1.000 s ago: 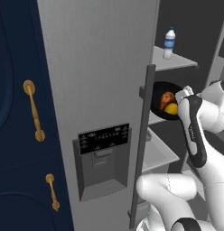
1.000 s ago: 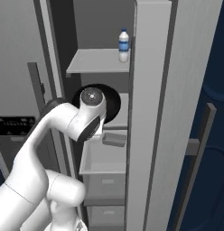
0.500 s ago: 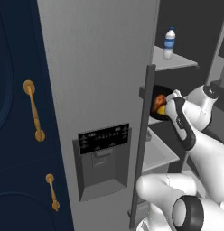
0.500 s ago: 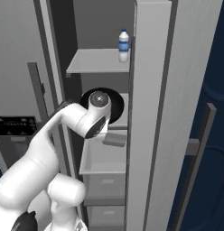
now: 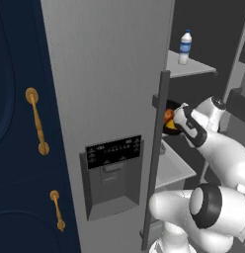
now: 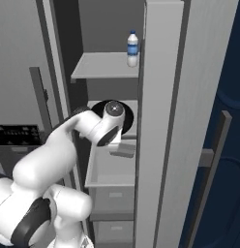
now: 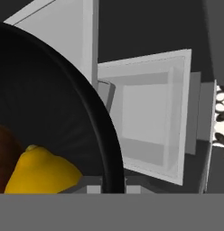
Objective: Pick the chicken drumstick and lemon from their plates and place them in the bowl. Then put the bowl in the fridge.
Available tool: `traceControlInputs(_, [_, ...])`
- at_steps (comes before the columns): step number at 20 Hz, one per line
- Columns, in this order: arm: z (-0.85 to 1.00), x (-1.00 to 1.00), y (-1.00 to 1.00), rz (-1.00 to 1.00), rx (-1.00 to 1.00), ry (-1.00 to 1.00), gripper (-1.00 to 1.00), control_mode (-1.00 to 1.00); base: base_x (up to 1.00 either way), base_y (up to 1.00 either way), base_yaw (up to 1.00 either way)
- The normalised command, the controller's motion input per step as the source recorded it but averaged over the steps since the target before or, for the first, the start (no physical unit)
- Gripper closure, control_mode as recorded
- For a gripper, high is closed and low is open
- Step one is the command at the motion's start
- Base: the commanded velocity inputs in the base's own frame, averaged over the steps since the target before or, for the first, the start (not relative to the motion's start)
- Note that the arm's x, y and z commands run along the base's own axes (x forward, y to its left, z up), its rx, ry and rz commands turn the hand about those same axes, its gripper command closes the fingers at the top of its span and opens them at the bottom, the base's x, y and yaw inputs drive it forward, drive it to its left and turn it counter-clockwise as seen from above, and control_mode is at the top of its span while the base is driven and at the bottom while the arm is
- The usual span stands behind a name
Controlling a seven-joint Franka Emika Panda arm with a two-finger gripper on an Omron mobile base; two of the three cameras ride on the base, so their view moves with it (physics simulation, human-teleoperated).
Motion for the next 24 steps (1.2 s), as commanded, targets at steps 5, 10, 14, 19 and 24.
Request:
traceControlInputs(5, [0.0, 0.42, -0.05, 0.03, 0.02, 0.02, 1.0, -1.0, 0.0, 0.0, 0.0])
traceControlInputs(10, [0.0, 0.5, -0.19, 0.03, 0.03, 0.0, 1.0, -1.0, 0.0, 0.0, 0.0])
traceControlInputs(14, [-0.33, 0.33, -0.06, 0.06, 0.0, -0.01, 1.0, -1.0, 0.0, 0.0, 0.0])
traceControlInputs(19, [-0.53, 0.48, 0.0, 0.06, 0.0, 0.0, 1.0, -1.0, 0.0, 0.0, 0.0])
traceControlInputs(24, [-0.23, 0.31, 0.0, 0.01, 0.0, -0.04, -1.0, -1.0, 0.0, 0.0, 0.0])
